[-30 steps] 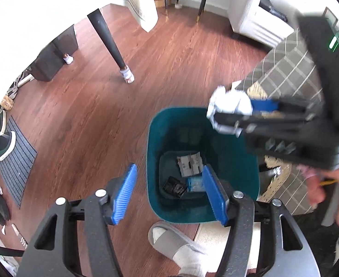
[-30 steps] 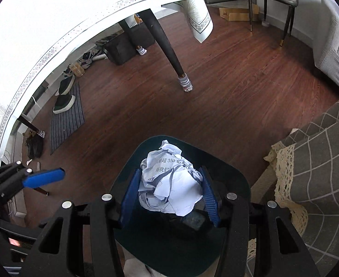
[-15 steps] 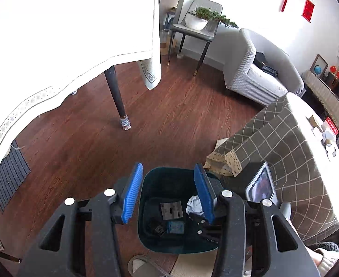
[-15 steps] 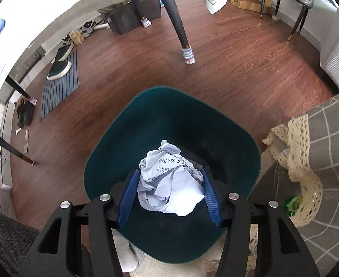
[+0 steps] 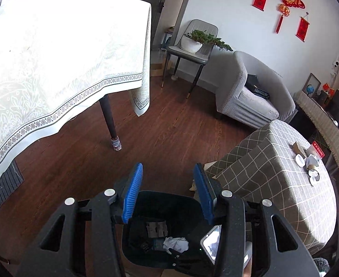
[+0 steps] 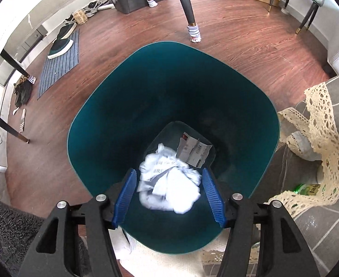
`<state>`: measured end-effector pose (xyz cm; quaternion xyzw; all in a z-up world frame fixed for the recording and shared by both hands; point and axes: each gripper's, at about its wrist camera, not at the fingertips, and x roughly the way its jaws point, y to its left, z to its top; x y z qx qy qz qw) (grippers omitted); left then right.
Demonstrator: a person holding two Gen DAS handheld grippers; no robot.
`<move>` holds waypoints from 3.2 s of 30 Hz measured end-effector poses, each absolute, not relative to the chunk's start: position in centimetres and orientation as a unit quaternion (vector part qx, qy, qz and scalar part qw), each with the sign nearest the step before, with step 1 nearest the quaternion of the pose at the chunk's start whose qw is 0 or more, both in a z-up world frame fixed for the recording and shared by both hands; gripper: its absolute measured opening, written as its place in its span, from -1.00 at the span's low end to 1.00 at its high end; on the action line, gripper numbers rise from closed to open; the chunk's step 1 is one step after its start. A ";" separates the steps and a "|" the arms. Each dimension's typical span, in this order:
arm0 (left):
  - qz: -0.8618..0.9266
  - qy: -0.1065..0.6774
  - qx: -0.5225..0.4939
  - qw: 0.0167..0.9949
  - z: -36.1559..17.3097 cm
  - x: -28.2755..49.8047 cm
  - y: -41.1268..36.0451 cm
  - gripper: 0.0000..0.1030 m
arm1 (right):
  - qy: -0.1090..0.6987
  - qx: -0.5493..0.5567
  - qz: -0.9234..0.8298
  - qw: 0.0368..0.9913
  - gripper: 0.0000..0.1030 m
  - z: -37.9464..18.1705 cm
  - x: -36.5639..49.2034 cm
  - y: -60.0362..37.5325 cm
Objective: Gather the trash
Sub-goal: 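Open both tools to drop the black bag and paper into the bin, then move both open tools from the bin back over the checked table, then close the left tool on a white plastic lid while the right tool reaches the cardboard tube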
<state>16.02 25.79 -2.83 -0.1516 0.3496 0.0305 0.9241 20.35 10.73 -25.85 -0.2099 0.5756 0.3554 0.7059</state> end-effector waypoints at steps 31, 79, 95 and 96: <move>0.014 0.298 -0.119 0.947 0.5 18.8 17.8 0.03 | 0.349 -0.151 0.400 0.834 0.37 -5.1 17.7 0.1; -0.233 0.398 0.063 0.885 -5.1 24.0 -13.0 0.14 | 0.369 -0.028 0.241 0.898 0.11 -1.8 23.7 -29.3; -0.214 0.420 0.060 0.880 -6.6 26.0 -15.6 -0.23 | 0.380 -0.010 0.254 0.890 0.11 -2.3 25.1 -31.0; -0.210 0.420 0.058 0.881 -6.6 26.1 -15.4 -0.36 | 0.378 -0.010 0.257 0.889 0.11 -2.3 25.2 -31.0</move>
